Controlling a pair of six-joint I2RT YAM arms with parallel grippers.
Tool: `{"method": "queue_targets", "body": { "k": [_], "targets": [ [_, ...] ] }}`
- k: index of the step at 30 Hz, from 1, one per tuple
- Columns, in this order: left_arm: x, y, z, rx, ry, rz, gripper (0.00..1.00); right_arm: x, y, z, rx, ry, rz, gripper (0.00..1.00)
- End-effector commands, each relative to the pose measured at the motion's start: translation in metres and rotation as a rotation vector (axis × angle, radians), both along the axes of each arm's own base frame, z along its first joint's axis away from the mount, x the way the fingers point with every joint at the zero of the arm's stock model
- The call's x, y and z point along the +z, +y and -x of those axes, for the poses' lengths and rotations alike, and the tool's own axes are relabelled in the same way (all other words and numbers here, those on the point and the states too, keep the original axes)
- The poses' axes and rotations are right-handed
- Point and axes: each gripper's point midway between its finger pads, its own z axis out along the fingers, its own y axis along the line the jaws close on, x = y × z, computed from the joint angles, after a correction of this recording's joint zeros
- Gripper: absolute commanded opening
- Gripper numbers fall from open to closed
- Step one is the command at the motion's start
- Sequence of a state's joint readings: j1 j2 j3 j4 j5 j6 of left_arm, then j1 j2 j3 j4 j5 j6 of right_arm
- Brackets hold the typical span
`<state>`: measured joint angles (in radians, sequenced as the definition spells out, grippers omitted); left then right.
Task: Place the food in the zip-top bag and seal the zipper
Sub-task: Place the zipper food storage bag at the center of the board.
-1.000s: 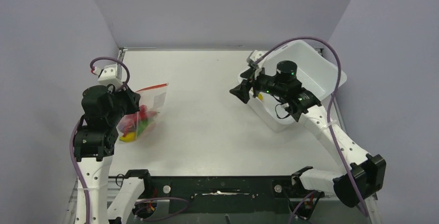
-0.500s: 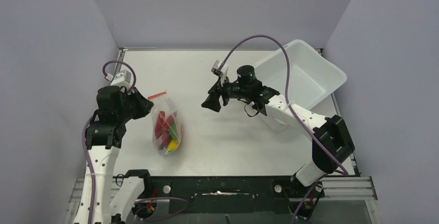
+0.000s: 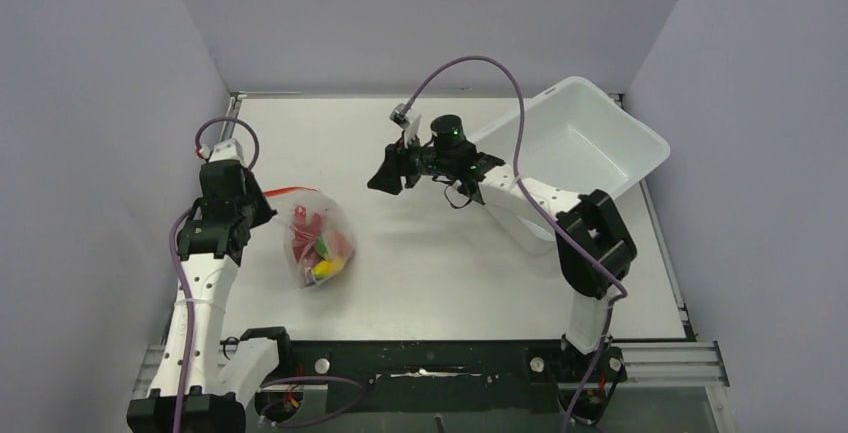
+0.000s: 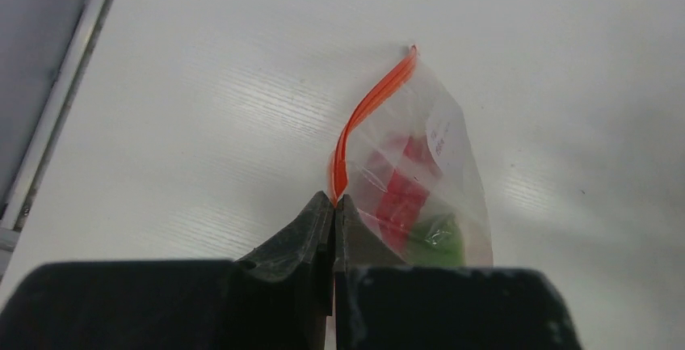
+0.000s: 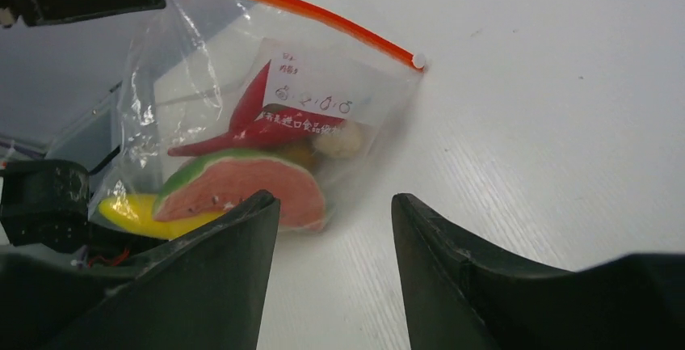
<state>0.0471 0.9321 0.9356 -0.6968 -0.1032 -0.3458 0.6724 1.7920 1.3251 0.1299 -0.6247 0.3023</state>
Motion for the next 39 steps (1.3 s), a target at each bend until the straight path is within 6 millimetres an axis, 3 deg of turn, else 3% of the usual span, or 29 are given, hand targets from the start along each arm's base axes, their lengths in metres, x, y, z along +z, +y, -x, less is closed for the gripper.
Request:
{"method": "queue_targets", "body": {
  "k": [1,5,10,18,23,26,29,31,33,36,39],
  "targets": [
    [0.027,0.033,-0.004,0.097,-0.101,-0.138,0.0,0.004,0.043,-0.011,-0.008,0.122,-0.089,0.53],
    [0.03,0.044,-0.003,0.109,-0.122,-0.195,0.0,-0.02,0.073,-0.003,0.021,0.195,-0.096,0.51],
    [0.03,0.051,-0.003,0.131,-0.14,-0.229,0.0,-0.057,0.1,0.023,0.089,0.234,-0.063,0.51],
    [0.025,0.05,-0.004,0.108,-0.147,-0.248,0.0,-0.104,0.123,0.051,0.183,0.235,-0.043,0.58],
    [0.016,0.051,-0.004,0.113,-0.143,-0.251,0.0,-0.129,0.137,0.053,0.184,0.196,-0.017,0.6],
    [0.015,0.051,-0.008,0.107,-0.143,-0.254,0.0,-0.139,0.14,0.051,0.174,0.201,-0.014,0.54],
    [0.014,0.05,-0.01,0.099,-0.145,-0.254,0.0,-0.139,0.143,0.052,0.188,0.19,-0.041,0.39],
    [0.015,0.05,-0.011,0.095,-0.148,-0.254,0.0,-0.135,0.143,0.05,0.187,0.166,-0.061,0.16],
    [0.018,0.05,-0.011,0.092,-0.151,-0.255,0.0,-0.131,0.139,0.048,0.183,0.143,-0.069,0.01],
    [0.03,0.047,-0.016,0.091,-0.186,-0.236,0.0,-0.113,0.121,0.04,0.157,0.133,-0.061,0.0],
    [0.061,0.027,-0.034,0.031,-0.297,-0.14,0.0,-0.082,0.075,0.025,0.076,0.106,0.026,0.0]
  ]
}}
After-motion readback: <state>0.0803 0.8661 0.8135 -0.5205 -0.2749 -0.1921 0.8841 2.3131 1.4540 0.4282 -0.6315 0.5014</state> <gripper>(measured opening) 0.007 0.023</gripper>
